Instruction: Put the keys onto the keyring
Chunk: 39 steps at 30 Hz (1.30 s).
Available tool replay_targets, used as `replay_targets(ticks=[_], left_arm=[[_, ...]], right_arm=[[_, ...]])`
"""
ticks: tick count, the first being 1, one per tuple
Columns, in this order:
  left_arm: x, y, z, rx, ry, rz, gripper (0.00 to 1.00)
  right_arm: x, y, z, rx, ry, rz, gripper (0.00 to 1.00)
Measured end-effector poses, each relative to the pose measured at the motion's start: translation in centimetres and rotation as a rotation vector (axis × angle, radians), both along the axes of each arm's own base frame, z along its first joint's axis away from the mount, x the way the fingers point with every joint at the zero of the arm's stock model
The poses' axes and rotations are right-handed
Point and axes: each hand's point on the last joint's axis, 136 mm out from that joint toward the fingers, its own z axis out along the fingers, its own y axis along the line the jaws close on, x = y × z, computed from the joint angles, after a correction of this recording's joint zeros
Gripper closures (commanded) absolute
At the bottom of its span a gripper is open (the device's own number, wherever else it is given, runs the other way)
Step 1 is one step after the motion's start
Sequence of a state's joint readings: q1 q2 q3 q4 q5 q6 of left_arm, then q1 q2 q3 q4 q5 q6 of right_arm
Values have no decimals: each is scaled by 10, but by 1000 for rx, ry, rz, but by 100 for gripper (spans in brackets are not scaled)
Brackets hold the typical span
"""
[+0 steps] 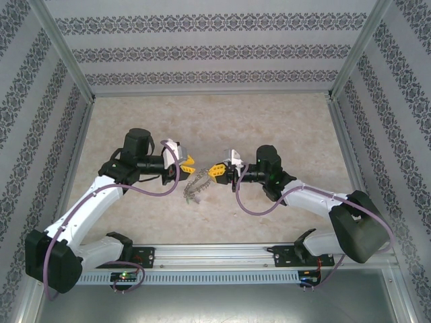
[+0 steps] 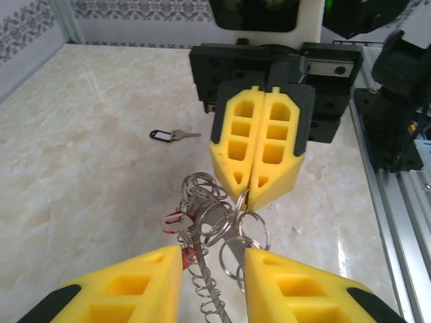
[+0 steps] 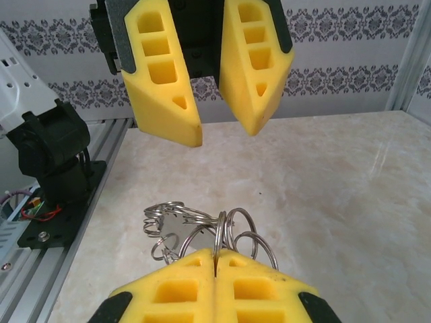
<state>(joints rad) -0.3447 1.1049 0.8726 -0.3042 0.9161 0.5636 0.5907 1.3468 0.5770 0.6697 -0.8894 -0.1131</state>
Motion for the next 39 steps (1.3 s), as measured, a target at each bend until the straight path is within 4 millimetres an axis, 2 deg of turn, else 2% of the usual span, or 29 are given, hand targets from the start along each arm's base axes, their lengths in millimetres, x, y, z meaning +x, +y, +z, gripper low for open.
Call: replay_targets(ticks=[10,17,21,25,27,29,32,38,39], left_arm=[[16,20,-12,44,-5,202,67],[37,47,-2,69,-88,425,67],[43,56,4,71,-113,492,67],[44,60,7,68,-120,518,67],[44,60,7,66,-116,521,67],[44,60,5,63,-108,523,67],[44,59,-1,54,-78,532,67],[49,55,-17,18,42,561,64],[49,54,-19,9,62,565,64]], right_arm=[[14,-1,-2,-47,-15,-24,100],[57,21,-3,-75,-32,-78,100],[70,35,3,-62,-52,-71,100],[63,35,-6,-77,-25,-50,100],[53,30,-23,-99,13,-44,100],[38,20,-53,-149,92,-37,100],[18,9,-83,-208,200,-31,97],[-6,-8,-110,-284,305,-82,91],[-9,-10,-113,-297,315,-96,86]])
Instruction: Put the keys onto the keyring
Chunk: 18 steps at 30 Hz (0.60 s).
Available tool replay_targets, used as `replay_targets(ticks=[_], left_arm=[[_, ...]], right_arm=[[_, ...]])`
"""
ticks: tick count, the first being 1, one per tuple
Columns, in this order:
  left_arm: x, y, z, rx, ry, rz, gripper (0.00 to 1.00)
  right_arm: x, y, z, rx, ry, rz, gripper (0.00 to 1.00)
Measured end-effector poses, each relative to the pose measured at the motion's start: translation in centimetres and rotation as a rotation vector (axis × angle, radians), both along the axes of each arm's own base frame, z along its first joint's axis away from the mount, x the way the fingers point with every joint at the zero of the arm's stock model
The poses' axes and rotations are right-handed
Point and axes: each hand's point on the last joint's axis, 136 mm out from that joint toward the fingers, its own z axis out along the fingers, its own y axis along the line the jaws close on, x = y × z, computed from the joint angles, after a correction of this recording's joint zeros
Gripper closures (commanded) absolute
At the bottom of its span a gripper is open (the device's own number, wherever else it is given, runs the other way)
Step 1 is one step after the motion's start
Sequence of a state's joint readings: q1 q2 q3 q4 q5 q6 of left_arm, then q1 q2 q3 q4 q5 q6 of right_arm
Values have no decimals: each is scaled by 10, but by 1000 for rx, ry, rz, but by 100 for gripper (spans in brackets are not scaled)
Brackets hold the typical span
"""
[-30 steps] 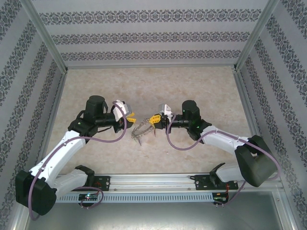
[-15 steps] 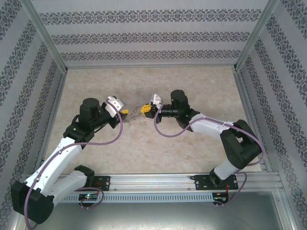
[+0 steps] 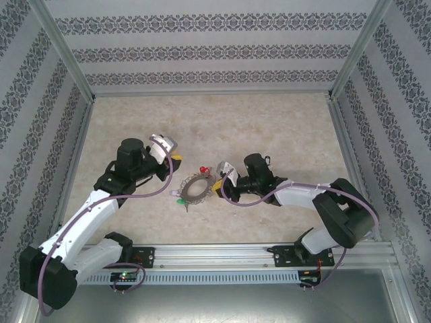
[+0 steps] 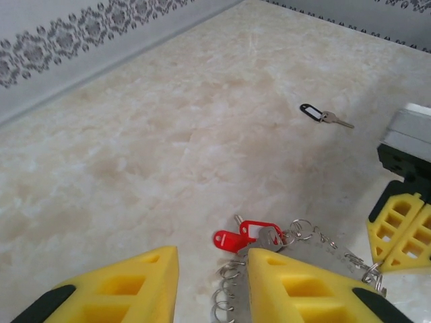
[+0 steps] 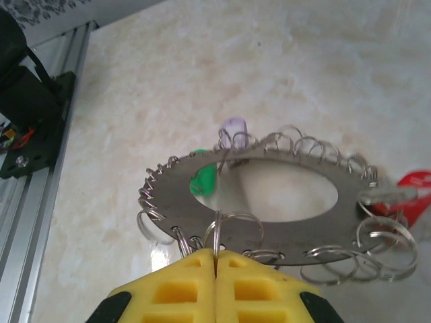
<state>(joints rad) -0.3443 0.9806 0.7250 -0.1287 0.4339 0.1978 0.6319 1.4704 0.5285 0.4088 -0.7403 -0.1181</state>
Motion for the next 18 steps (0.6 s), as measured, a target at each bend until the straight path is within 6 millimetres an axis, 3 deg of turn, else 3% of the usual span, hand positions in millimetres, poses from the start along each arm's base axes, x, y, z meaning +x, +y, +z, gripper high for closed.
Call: replay_targets(ticks=[1,3,4,6,11,18], left_arm=[[1,-1,-3,-15,19,5,63],[1,-4,-9,-41,57,8,63],[2,-6,-13,-53,78,7,63],[4,-8,-20,-75,116,12,62],[5,-11,-44,-106,210,33,61],[17,-10,-64,-156,332,132,57]], right_arm=[[-3,-3,-4,-18,6,-17,82],[-9,-9,-11,-56,23,-52,87],[-10,-12,-13,-70,29,-70,81],[-9,-20,-18,-102,28,-123,84],[-8,-46,-29,-164,81,-278,78],[-3,-50,-7,-156,285,-514,75]])
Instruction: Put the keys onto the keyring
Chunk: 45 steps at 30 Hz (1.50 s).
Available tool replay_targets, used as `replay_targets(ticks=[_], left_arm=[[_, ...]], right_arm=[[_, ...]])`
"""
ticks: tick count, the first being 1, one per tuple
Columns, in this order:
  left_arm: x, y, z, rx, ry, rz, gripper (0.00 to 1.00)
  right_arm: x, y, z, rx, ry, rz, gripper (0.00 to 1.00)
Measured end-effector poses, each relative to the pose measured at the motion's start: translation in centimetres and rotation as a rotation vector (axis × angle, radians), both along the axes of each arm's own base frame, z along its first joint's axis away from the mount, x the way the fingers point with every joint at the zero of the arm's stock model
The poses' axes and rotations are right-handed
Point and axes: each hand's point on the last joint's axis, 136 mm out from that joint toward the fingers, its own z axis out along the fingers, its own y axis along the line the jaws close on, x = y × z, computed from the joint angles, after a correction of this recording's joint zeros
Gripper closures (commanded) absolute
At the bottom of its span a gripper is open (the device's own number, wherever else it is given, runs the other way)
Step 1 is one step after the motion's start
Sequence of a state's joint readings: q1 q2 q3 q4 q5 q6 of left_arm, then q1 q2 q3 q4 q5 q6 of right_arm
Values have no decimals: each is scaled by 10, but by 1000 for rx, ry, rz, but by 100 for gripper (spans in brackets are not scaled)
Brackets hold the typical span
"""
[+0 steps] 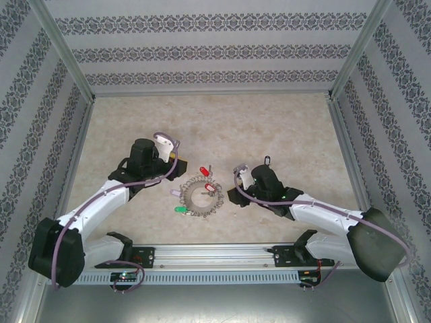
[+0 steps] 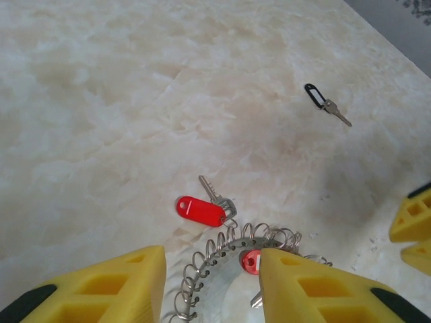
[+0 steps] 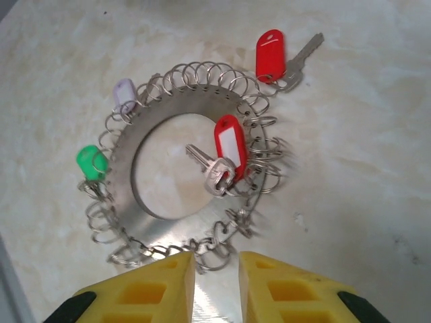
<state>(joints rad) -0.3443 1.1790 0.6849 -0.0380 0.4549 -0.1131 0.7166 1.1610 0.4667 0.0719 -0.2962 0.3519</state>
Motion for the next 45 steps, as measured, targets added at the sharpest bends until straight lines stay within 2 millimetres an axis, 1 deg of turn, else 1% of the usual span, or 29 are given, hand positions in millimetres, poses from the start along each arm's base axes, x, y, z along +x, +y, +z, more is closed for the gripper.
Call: replay_targets(ticks=[1,3,6,7,11,13,16,19,22,25,27,30,33,35,37,40,42,45], left_arm=[[1,0,-4,-7,25,13,56],[3,2,-12,-20,68,51,52],[4,9,-15,-23,87,110,51],[3,11,-15,-22,85,127,51],[-1,22,-12,-16,57,175,50],[-2,24,-10,-14,46,185,50],[-2,28,-11,-6,45,198,50],[-2,28,-12,-5,45,199,50],[-2,28,-12,-3,44,197,50],[-2,28,-13,1,46,195,50],[-3,28,-13,3,45,194,50],[-4,29,-15,10,55,192,50],[-4,29,-16,11,57,192,50],[-4,29,-16,12,56,191,51],[-4,29,-17,14,60,190,51],[-4,29,-21,20,71,190,51],[-4,29,-22,21,75,190,50],[-4,29,-22,22,74,191,51]], right_arm=[[-3,4,3,0,19,-6,75],[-15,18,9,-6,62,2,76],[-34,33,10,-9,143,11,76],[-38,36,7,-12,178,3,76],[-55,43,-19,-63,334,-26,76],[-63,50,-30,-91,402,-32,75],[-69,65,-37,-105,470,-38,74],[-69,75,-38,-95,505,-52,73],[-70,82,-44,-95,547,-58,71],[-71,81,-56,-121,578,-73,71],[-72,78,-60,-139,589,-83,70],[-71,75,-59,-148,581,-98,69],[-66,68,-53,-142,558,-124,66],[-57,60,-49,-134,545,-157,63],[-44,51,-48,-125,536,-199,63],[-32,43,-49,-126,530,-226,66],[-32,45,-49,-128,528,-211,65],[-37,56,-42,-119,514,-161,65]])
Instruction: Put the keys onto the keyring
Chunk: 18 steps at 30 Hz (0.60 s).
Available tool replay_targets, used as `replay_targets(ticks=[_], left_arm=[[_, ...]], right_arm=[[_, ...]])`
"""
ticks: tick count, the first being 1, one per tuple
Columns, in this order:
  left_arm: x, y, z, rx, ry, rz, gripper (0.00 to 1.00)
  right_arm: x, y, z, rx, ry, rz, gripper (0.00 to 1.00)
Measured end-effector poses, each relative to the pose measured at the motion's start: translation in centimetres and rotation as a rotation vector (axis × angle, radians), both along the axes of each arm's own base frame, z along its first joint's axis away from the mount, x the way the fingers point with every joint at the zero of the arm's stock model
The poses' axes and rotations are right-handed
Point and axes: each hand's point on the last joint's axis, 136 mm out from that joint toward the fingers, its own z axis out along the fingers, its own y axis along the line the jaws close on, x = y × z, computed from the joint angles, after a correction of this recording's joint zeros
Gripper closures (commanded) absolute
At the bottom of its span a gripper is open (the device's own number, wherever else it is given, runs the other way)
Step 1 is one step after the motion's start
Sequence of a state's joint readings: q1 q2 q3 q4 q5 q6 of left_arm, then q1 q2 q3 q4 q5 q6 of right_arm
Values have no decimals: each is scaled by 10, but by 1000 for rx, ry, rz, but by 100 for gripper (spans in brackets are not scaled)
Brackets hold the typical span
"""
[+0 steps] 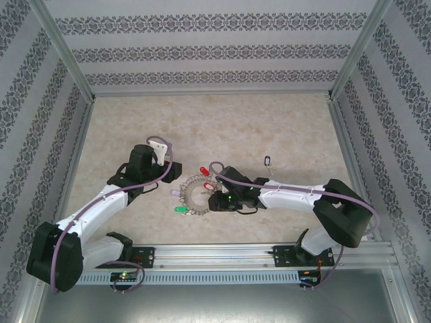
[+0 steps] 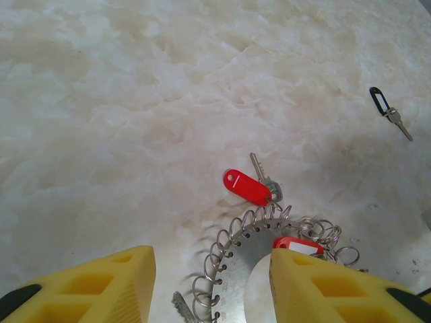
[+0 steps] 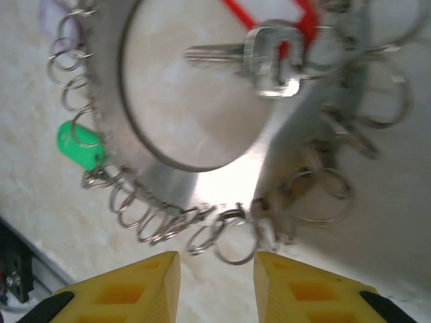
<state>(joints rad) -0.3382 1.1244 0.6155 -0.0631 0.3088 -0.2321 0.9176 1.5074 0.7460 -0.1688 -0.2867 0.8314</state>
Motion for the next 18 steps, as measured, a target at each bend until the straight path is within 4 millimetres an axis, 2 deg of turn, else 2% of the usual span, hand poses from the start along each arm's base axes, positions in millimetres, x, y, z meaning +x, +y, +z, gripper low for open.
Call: replay_targets(ticks=[4,7,11,18], left_arm=[[1,0,3,-1,-4,0,51],[2,-1,4,-2,-7,-1,50],[1,0,4,3,-9,-5,51],[-3,2,15,6,-40,-4,50]], right_arm=[[-9,18,9,44,10,49,65],[-16,25,3,35,33,65,67],[-20,25,-9,8,65,59,67],[-15,19,-12,-13,66,14,67]])
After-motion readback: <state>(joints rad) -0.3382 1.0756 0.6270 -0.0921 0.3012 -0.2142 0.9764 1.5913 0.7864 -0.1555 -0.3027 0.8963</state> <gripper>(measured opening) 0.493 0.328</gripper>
